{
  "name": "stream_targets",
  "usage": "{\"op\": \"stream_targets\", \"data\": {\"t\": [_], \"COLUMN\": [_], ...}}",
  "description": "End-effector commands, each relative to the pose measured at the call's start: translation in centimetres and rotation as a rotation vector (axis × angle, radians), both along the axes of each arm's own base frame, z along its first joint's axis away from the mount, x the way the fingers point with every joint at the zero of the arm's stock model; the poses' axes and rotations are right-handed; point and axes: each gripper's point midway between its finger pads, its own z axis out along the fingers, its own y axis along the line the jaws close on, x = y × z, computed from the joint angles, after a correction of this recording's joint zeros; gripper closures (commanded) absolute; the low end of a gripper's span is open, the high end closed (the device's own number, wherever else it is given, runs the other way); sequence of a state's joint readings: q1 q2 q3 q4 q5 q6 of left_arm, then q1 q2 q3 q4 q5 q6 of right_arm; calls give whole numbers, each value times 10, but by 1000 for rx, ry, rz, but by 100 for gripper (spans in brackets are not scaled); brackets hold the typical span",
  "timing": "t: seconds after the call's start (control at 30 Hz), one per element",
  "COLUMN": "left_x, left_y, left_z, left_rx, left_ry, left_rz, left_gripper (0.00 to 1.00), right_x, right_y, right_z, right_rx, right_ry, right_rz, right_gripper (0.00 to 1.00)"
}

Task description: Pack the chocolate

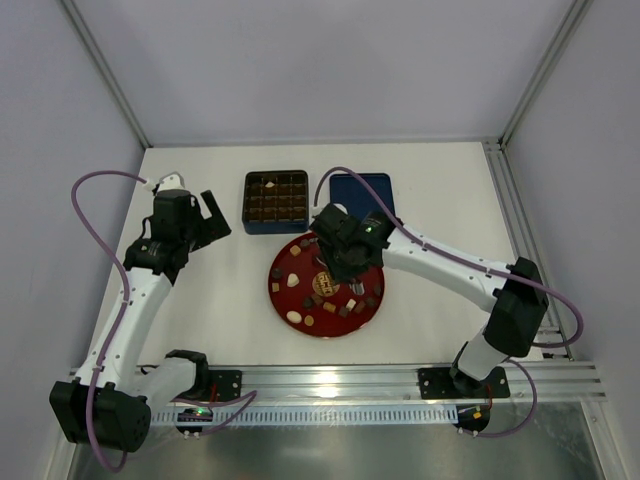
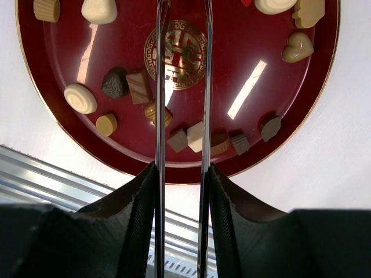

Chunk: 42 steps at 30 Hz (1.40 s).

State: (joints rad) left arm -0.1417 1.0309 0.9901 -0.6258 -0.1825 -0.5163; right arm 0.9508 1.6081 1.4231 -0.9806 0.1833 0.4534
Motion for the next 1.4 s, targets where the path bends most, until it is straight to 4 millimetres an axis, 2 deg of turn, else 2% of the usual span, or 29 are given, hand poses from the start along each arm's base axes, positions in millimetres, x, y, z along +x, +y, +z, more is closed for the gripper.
{"op": "stream_targets", "data": {"t": [0.0,0.07,0.9,1.17,1.37], "left_x": [2,2,2,2,3], "left_y": [4,4,4,3,3], "left_z": [5,4,3,4,4], "left_rx": [6,5,8,5,4], "left_ry": [-26,-24,-21,-22,-21], "left_rz": [13,12,12,10,9], "left_gripper": [0,0,0,0,0], "right_x": [15,15,21,21,22], "right_y": [7,8,16,13,12], "right_z": [19,19,-11,-11,-2], "right_rx": [24,25,-13,-14,-5], "right_ry": [-59,-59,-10,-8,-23], "right_rz": [8,14,35,28,25], "right_gripper": [58,56,56,60,63]}}
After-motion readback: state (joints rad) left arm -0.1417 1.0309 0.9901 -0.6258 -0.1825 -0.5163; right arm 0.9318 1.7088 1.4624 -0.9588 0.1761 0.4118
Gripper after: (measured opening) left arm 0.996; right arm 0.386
